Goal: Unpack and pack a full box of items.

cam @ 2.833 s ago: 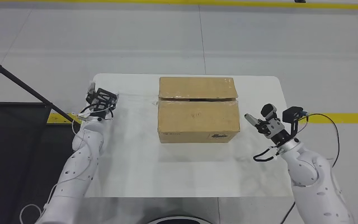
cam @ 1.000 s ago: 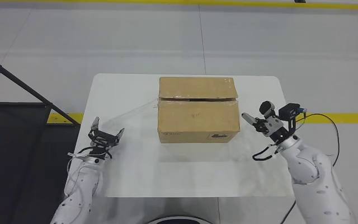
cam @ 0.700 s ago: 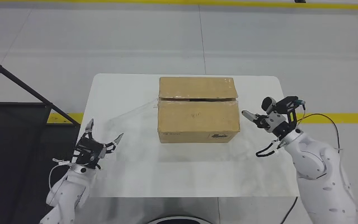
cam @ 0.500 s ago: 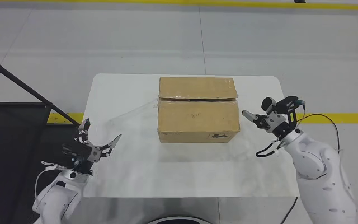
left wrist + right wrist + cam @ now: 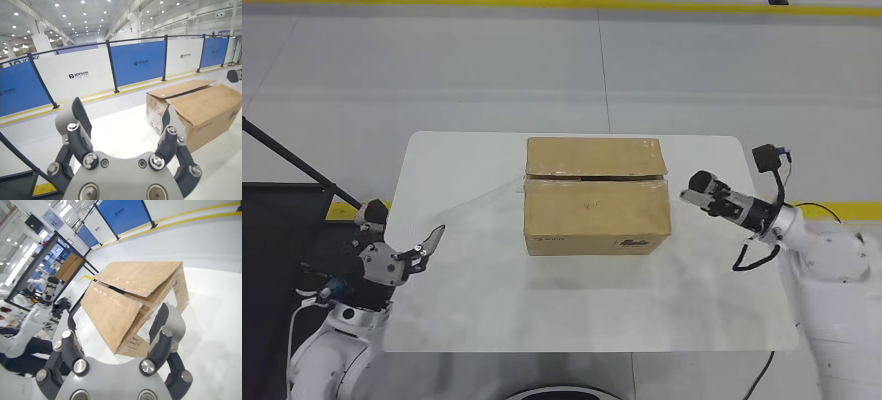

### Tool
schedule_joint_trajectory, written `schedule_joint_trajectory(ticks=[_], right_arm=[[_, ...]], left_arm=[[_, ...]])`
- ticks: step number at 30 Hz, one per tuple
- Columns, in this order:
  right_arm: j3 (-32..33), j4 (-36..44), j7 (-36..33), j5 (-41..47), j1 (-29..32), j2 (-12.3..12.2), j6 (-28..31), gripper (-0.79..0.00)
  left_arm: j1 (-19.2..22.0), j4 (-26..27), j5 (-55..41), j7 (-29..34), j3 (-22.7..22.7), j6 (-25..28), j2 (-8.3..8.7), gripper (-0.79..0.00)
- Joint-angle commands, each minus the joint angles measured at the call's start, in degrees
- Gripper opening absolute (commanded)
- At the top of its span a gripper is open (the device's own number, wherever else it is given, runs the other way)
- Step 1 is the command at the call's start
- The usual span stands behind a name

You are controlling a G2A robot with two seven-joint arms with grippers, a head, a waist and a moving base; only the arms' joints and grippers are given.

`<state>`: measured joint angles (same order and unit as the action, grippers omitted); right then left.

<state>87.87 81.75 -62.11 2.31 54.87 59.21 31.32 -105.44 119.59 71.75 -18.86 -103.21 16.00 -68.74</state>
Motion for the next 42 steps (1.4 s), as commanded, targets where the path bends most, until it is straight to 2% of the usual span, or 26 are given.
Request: schedule_joint_trajectory(ticks=[1,6,17,25,34,42], right_arm=[[-1.07,-2.69,-4.90,3.40,-2.64,-0.13,-2.03,0.000],[-4.98,-8.53,-8.28,6.55,-7.50,0.13,-3.88,0.000],[-11.71,-16.41,-8.70,8.35,-13.32,1.00,-2.88,0.000],[-13.75,-20.15,-14.26,20.07,-15.46,1.32,-3.41,0.000],[-13.92,-16.34,-17.44,32.88,-13.98,0.11,-6.58,0.000],[-13.18,-9.17,-20.33,35.43,-9.91,-1.86,-9.45,0.000]], left_arm=[[0.14,-0.16,-1.03,0.17,-0.83,0.61,0.03,0.000],[0.32,-0.19,-2.77,0.11,-1.59,0.93,-0.04,0.000],[0.24,-0.70,-4.18,0.02,-1.87,0.13,-0.32,0.000],[0.24,-0.70,-4.18,0.02,-1.87,0.13,-0.32,0.000],[0.70,-0.49,-3.99,0.62,-1.44,0.56,-0.31,0.000],[3.26,-0.10,-0.07,3.51,2.17,2.52,-0.22,0.000]])
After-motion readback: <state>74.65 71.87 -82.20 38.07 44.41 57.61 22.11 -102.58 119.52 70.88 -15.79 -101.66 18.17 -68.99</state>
